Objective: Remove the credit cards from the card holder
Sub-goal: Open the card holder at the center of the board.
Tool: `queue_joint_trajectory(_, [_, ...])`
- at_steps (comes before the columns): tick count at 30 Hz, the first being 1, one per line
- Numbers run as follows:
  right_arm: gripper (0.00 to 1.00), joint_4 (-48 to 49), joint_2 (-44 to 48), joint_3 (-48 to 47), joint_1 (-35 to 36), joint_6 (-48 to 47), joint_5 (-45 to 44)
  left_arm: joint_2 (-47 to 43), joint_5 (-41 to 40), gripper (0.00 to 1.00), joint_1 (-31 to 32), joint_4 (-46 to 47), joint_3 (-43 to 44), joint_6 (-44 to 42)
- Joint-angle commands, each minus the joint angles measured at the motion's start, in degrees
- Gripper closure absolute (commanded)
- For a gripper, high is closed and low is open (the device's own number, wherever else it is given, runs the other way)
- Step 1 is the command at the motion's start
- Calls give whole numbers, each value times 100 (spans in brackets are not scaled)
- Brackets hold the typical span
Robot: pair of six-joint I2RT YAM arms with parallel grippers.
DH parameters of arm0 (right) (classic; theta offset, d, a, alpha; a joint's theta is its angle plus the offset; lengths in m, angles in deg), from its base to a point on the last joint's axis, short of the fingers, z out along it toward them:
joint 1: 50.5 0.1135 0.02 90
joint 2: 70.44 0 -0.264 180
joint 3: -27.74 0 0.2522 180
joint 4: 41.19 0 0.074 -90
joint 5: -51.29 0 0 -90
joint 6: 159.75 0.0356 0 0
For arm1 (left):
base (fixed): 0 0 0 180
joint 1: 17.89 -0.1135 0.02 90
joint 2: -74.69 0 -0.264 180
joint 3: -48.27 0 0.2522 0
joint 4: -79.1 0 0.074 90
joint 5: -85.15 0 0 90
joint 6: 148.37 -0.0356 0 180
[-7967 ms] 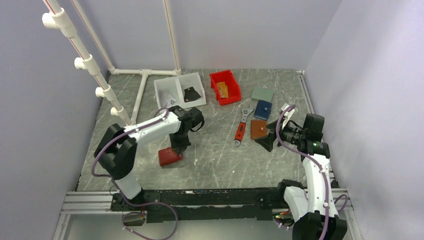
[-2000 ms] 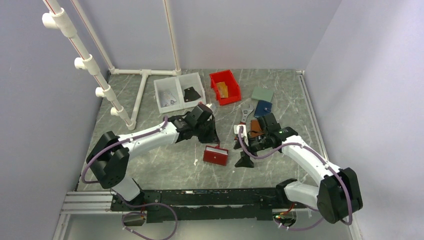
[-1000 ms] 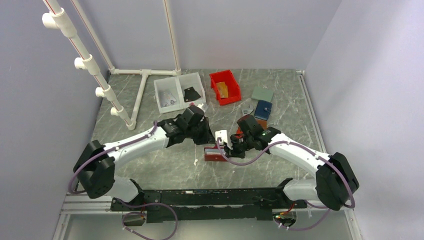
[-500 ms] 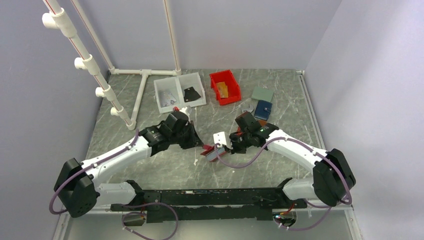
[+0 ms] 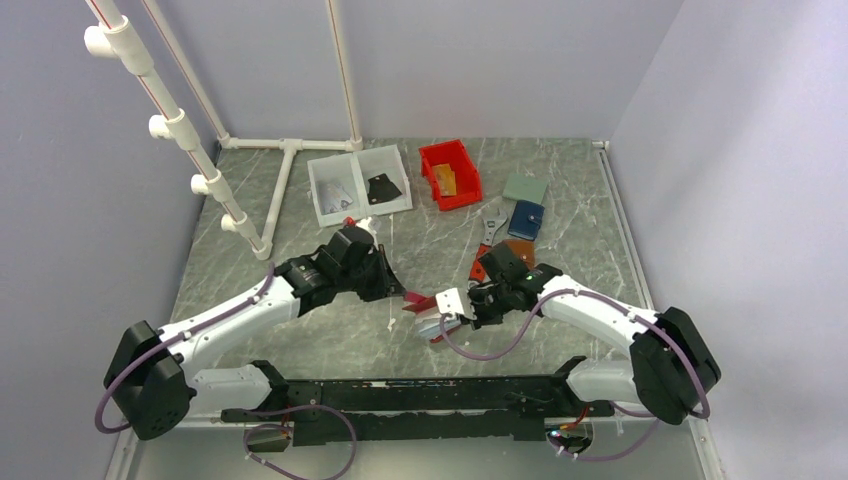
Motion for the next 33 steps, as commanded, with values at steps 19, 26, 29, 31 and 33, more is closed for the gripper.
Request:
queue_joint_trajectory(19, [37, -1263, 965, -37, -651, -218, 1288, 960, 501, 100, -638, 60, 512, -671])
queue_joint_trajectory(26, [26, -1479, 1292, -173, -1418, -88, 1939, 1002, -324, 100, -835, -748, 406, -705])
queue_joint_trajectory(29, [24, -1474, 1351, -133, -1488, -48, 1964, 1189, -340, 100, -835, -931, 309, -703])
queue_joint_trajectory(31, [24, -1457, 1360, -156, -1510, 22, 1976, 1305, -461, 100, -835, -1066, 240, -688])
queue_joint_trajectory(33, [24, -1451, 1356, -159, -1545, 86, 2028, 1341, -586, 100, -839, -1184, 143, -638])
